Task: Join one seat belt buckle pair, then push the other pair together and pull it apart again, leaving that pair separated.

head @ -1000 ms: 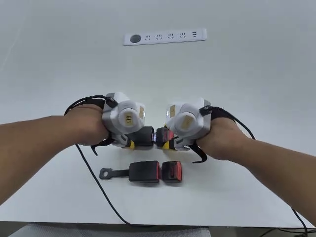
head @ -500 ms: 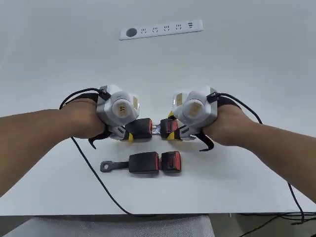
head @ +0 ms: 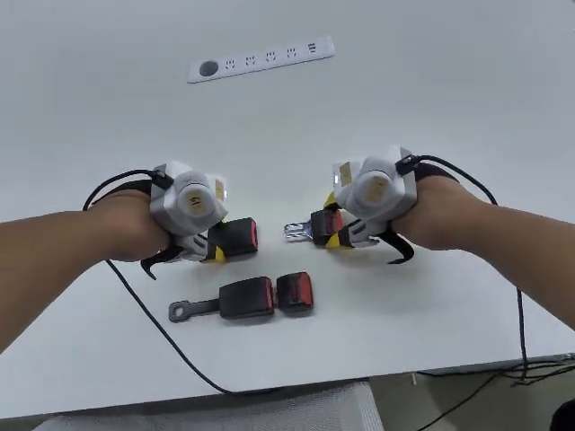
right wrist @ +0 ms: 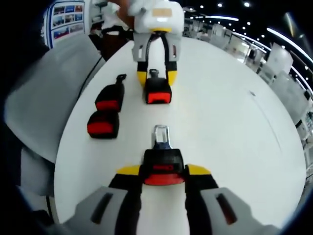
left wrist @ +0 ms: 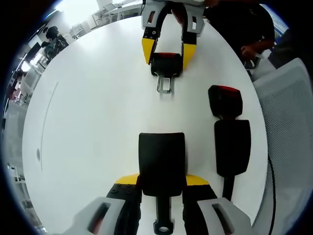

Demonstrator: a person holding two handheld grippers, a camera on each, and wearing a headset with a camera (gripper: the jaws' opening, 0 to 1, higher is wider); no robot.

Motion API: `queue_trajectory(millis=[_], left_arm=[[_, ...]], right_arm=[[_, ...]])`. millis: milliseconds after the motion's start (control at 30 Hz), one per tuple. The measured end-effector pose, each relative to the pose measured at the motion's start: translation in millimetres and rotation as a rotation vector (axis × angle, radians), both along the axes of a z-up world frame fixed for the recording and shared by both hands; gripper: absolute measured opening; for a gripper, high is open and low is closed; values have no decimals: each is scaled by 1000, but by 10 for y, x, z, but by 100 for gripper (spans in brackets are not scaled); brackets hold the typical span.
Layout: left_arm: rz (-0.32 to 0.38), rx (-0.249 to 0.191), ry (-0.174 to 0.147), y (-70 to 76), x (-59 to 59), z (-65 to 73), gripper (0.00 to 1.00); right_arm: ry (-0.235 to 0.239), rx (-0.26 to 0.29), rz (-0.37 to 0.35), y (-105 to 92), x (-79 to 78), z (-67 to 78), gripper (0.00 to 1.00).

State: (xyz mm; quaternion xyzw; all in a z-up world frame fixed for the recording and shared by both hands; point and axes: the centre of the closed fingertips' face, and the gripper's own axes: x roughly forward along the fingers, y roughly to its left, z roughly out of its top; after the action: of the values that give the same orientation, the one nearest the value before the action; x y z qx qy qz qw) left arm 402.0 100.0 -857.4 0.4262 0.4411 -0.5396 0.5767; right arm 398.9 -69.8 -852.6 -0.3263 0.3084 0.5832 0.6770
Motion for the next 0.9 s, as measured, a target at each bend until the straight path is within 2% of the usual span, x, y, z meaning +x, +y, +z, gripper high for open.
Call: queue_trajectory(millis=[67, 200, 333, 433, 500, 533, 567, 600, 633, 667, 700, 767, 833, 867, 900], left_arm=[[13, 3, 3, -4, -3, 13, 33], [15, 10, -1, -9, -17, 37, 33], [47, 9, -3, 4, -16, 49, 33], [46, 9, 3, 8, -15, 53, 33], [55, 14, 5, 21, -3, 40, 33], [77, 22, 5, 31, 2, 40, 33], [81, 21, -4, 35, 14, 45, 34], [76, 16, -12, 38, 22, 46, 35], [87, 20, -1, 72, -4, 55, 36], [97, 15, -8, 86, -7, 62, 37], [97, 6, -22, 104, -10, 91, 38], [127, -10, -51, 139, 2, 174, 40], [190, -47, -44, 134, -56, 286, 45], [201, -84, -64, 119, -83, 388, 48], [207, -97, -87, 134, -97, 453, 50]], right_arm=[[-14, -39, -7, -193, -13, -15, 33], [-5, -71, -23, -510, -93, -12, 33], [-18, -128, -37, -764, -131, -29, 33], [-4, -162, -44, -840, -132, -47, 34], [-10, -183, -31, -834, -118, -46, 34], [-18, -201, -35, -843, -99, -47, 36], [-69, -219, -53, -852, -2, -24, 43], [-85, -229, -78, -866, 45, -10, 48], [-80, -238, -76, -874, 37, -17, 51], [-81, -245, -70, -890, 23, -17, 51], [-80, -247, -74, -900, 12, -12, 50], [-71, -215, -131, -928, -12, 39, 51], [-51, -171, -207, -955, -72, 123, 53], [-48, -140, -235, -961, -108, 175, 54], [-47, -130, -242, -978, -145, 199, 55]])
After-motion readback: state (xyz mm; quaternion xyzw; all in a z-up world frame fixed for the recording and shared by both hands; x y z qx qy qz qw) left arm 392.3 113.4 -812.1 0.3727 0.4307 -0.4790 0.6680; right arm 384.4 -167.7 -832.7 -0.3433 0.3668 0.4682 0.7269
